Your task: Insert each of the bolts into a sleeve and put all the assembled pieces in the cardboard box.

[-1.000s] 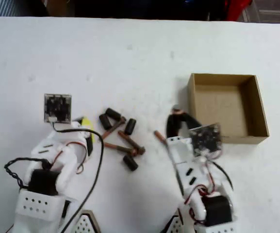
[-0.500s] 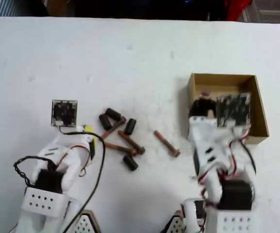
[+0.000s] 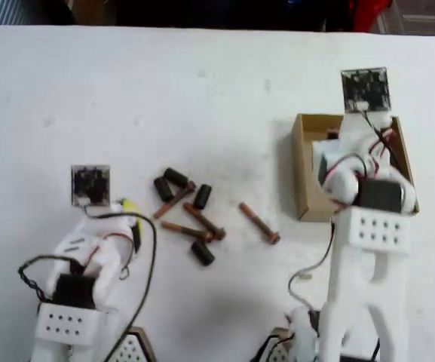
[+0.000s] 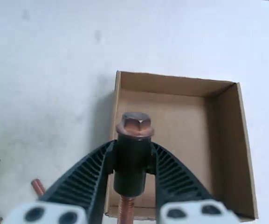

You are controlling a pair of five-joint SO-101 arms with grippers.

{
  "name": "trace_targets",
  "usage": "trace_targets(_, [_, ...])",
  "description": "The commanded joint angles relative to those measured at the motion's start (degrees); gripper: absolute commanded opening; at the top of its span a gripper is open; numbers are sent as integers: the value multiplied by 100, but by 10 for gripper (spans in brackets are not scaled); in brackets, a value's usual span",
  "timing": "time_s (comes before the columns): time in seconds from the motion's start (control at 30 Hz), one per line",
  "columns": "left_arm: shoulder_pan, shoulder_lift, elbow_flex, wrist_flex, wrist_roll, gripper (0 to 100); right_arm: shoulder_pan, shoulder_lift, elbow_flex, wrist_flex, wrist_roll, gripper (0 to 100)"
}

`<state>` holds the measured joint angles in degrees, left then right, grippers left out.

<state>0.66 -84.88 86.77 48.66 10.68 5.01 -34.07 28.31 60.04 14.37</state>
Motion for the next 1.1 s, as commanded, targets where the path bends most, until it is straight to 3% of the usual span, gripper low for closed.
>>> trace_targets(0.0, [-31,-892,281,0,-70,22,66,470,-598,13,220,17])
trace_targets(0.17, [-22,-2114,501,747,-325,22,259,1297,-993,13,220,17])
trace_targets(0.67, [-57,-1930,519,818,-343,22,330,3837,-2163,13,220,17])
trace_targets(1.07, [-57,-1930,519,818,-343,22,391,5015,-2585,-154,220,18])
